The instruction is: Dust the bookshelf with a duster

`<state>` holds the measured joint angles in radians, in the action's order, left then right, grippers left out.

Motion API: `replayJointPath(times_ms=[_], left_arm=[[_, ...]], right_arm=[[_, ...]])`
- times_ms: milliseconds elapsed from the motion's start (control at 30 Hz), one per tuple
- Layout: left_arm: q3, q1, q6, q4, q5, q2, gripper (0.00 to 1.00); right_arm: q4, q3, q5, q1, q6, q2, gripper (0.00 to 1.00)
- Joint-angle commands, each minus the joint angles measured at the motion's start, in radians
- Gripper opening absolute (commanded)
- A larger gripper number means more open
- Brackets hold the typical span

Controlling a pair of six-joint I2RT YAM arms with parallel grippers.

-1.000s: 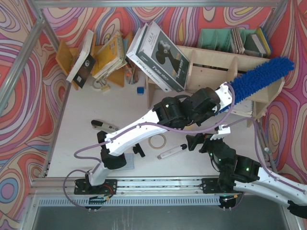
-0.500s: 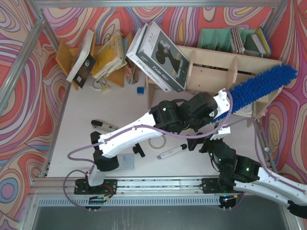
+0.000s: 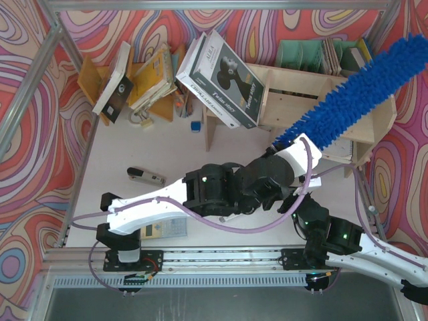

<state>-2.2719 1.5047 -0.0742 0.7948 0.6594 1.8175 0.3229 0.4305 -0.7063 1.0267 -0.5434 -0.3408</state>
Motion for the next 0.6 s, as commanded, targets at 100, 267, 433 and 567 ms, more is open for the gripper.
replayJointPath(times_ms=[100,267,433,567], left_arm=[[0.008,0.089,0.209,0.041,0.482,0.029,0.0],[0.003,0.135,0.49,0.215,0.588,0.037,0.0],[0.007,0.15,0.805,0.437,0.536,0.065,0.0],[0.023,0.155,0.992,0.567,0.49,0.092,0.0]], right_arm=[[0.007,-0.002,-0.02,-0.001,-0.005,0.003,0.99],[0.007,-0.001,-0.022,-0.001,-0.005,-0.002,0.99],[0.006,0.0,-0.023,-0.001,-0.005,-0.005,0.99],[0.005,0.002,-0.022,-0.001,-0.005,-0.015,0.99]])
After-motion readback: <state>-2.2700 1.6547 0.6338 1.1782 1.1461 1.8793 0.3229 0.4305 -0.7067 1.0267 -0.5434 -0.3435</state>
